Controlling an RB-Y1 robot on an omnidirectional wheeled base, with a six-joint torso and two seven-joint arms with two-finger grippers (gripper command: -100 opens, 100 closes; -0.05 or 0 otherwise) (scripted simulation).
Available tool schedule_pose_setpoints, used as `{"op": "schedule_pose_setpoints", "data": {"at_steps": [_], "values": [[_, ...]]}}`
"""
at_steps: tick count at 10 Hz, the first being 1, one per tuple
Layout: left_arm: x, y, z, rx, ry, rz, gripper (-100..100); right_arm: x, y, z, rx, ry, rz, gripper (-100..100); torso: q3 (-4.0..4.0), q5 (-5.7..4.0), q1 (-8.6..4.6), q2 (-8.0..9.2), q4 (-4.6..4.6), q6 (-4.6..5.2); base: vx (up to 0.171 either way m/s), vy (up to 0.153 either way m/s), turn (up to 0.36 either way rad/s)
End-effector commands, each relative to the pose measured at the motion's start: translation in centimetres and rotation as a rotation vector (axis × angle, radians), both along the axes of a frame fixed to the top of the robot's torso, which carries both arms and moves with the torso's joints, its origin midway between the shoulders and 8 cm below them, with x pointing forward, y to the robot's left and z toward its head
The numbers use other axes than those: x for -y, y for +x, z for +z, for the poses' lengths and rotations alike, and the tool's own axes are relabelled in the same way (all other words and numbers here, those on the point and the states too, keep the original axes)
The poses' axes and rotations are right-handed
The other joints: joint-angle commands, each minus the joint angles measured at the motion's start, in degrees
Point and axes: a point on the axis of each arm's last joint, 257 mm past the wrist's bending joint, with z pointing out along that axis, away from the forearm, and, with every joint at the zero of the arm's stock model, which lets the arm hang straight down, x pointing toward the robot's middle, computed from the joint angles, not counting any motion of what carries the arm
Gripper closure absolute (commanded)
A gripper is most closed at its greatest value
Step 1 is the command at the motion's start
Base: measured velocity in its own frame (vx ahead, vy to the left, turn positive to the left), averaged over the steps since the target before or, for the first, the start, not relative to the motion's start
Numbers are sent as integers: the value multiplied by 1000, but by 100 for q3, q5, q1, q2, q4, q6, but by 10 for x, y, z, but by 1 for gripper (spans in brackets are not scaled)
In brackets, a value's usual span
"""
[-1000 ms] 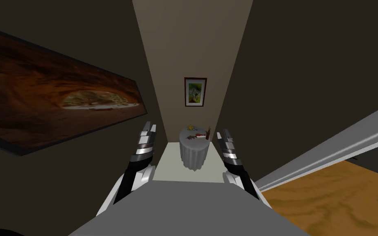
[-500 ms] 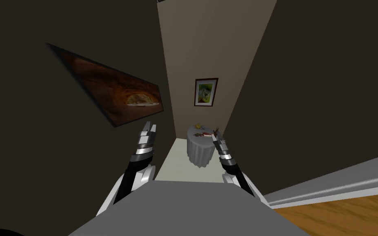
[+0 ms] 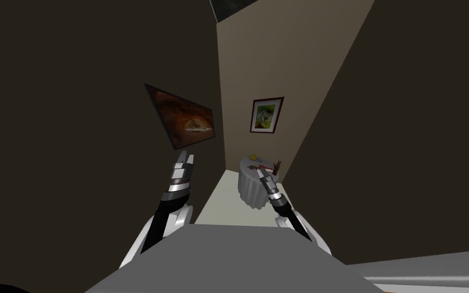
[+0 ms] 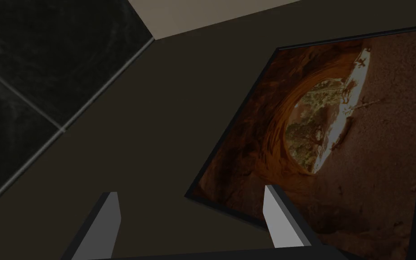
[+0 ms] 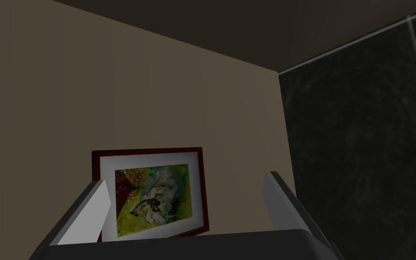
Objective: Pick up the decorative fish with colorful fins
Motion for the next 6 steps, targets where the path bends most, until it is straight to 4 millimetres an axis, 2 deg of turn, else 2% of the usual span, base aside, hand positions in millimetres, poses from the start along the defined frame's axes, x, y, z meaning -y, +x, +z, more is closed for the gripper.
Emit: {"op": "schedule_pose_setpoints", "data": {"at_steps": [1, 2, 5, 6], "values": [[0, 0, 0, 0, 0, 0, 0, 0, 2, -10, -12, -12, 4, -100, 0, 0, 0, 0, 0, 0, -23, 4, -13], [0, 0, 0, 0, 0, 0, 0, -9, 3, -23, -23, -62, 40, -100, -7, -2, -7, -12, -3, 3, -34, 17, 326], [0, 0, 0, 0, 0, 0, 0, -14, 5, -48, -56, -123, 69, -100, -8, -2, -6, -13, -3, -2, -35, 12, 182], [0, 0, 0, 0, 0, 0, 0, -21, 5, -63, -66, -184, 105, -100, -8, -1, -6, -13, -3, 2, -34, 25, 419]]}}
